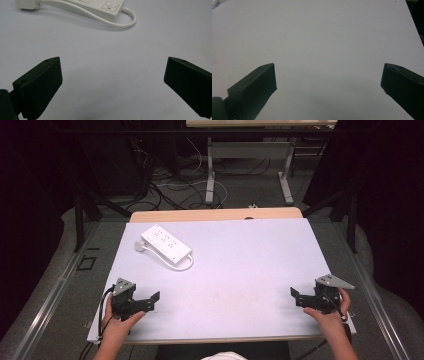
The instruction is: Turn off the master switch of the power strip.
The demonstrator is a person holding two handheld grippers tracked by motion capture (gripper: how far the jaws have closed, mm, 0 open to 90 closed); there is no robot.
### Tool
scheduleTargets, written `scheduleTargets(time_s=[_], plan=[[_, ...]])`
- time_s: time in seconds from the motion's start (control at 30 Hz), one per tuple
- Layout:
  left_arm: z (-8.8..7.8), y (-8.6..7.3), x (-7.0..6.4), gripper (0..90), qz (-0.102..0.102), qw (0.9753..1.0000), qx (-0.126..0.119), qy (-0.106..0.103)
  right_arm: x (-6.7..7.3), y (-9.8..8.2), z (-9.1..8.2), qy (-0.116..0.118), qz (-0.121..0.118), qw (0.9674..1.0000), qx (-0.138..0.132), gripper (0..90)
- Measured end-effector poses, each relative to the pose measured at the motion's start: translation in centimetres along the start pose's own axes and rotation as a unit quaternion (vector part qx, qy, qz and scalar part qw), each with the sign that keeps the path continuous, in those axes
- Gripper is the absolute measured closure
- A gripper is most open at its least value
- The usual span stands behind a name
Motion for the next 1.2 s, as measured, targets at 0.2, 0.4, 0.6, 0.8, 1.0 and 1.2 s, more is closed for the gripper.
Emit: scheduleTargets(time_s=[0.2, 0.4, 0.6, 0.8, 1.0, 1.2], plan=[[-0.1, -0.2, 0.0, 1.8, 0.004, 1.0000, 0.002, 0.003, 0.3, 0.2, 0.2, 0.003, -0.014, 0.9999, -0.004, 0.0], [-0.2, -0.2, -0.1, 1.8, 0.009, 0.9999, -0.002, 0.010, 0.8, 0.0, 0.3, 0.003, -0.020, 0.9998, -0.004, 0.0], [-0.2, -0.1, -0.3, 1.8, 0.015, 0.9998, -0.001, 0.011, 0.9, -0.2, 0.3, -0.003, -0.027, 0.9996, 0.005, 0.0], [-0.2, 0.0, -0.5, 1.7, 0.017, 0.9997, 0.003, 0.015, 1.2, 0.0, 0.4, 0.004, -0.020, 0.9998, 0.006, 0.0], [-0.5, 0.7, -0.5, 1.7, 0.002, 0.9999, 0.001, 0.015, 1.2, -0.2, 0.6, 0.001, -0.033, 0.9995, 0.003, 0.5], [-0.6, 1.0, -0.6, 1.7, 0.003, 0.9999, 0.002, 0.015, 1.5, -0.2, 0.7, 0.014, -0.032, 0.9994, 0.005, 0.5]])
Point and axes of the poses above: each handheld gripper's, and its own axes: z roughly forward along the jaws, y roughly out of its top, x roughly to its left, the point moved 2 cm from there along z, roughly forward along the jaws, and after that the axes turned 7 degrees about z, right-handed, at the moved point
